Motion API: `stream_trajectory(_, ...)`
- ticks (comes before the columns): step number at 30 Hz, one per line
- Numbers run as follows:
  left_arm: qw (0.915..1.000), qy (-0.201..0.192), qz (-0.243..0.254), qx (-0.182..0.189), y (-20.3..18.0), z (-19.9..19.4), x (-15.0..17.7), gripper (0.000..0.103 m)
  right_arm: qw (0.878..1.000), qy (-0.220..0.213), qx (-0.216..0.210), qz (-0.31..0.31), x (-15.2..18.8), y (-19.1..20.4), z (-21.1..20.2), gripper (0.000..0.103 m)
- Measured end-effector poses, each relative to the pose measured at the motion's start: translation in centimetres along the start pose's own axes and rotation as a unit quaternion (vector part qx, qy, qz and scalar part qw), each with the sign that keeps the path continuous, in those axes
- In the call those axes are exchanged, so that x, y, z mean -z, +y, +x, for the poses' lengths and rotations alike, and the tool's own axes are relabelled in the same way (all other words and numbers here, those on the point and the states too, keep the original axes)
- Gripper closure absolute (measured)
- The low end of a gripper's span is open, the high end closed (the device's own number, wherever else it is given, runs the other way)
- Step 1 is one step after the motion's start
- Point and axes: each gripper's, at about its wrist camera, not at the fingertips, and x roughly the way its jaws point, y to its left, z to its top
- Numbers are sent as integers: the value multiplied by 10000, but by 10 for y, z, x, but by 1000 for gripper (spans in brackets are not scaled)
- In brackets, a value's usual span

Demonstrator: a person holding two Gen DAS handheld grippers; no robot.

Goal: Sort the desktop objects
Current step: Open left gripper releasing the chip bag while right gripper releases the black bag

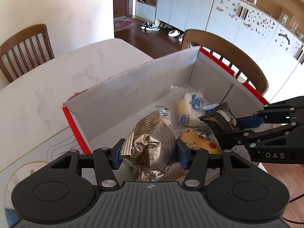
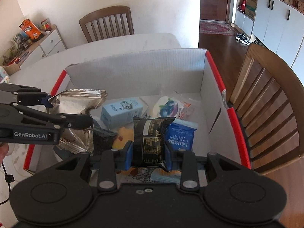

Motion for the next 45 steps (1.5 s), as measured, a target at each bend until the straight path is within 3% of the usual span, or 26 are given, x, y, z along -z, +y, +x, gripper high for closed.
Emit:
stream_trajectory(14,9996,135,241,-52,-7,8,-4,46,9999,82,48,-85,1,-2,10,68)
stream_trajectory(17,9996,143,218,-54,-5,8,-4,41,9999,54,62,-93,3,-1,9,64)
stream_trajectory(19,9998,113,186,-44,-4,7,-4,36,9999,45,70,-66,2,-2,8,64)
stream_trajectory(35,9999,-133,48,20,0,-13,-1,31,9996,-231,-58,-119,6,7,-19,61)
stream_trajectory(41,9994,-340,-50,40,2,-29,2,21,9995,-301,-91,-103,9,10,-31,60)
stream_trajectory(45,9990,-413,-139,105,3,-40,4,20,9993,-360,-65,-107,11,12,-38,57)
